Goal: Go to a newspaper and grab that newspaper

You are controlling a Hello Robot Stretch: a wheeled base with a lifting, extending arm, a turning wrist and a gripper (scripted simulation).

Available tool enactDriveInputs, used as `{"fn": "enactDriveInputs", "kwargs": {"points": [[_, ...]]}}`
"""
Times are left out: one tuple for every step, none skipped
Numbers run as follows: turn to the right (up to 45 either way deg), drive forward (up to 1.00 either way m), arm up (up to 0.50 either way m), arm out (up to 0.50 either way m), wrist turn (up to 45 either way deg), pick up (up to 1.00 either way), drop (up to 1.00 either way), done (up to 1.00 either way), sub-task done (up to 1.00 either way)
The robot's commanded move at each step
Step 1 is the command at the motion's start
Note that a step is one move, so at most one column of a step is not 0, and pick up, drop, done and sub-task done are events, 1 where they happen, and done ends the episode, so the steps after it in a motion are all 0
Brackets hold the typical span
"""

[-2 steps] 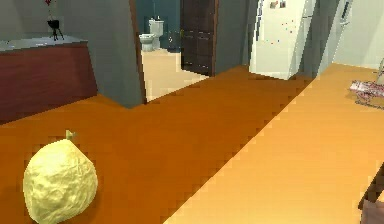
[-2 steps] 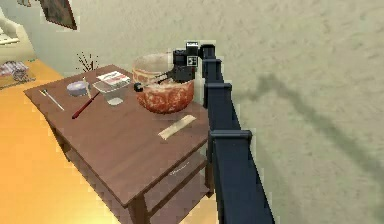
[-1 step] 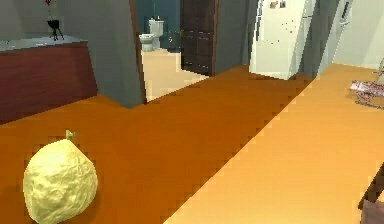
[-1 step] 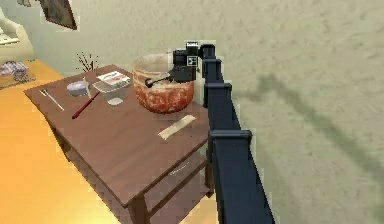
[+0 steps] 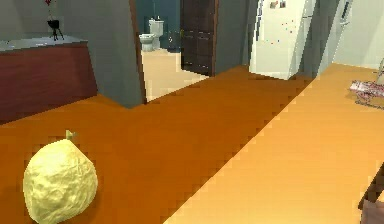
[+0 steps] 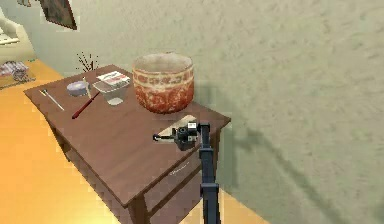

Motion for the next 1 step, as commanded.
{"fn": "enactDriveInputs", "kwargs": {"points": [[0.0, 0.00, 0.00, 0.00, 0.0, 1.00, 0.00, 0.00, 0.00]]}}
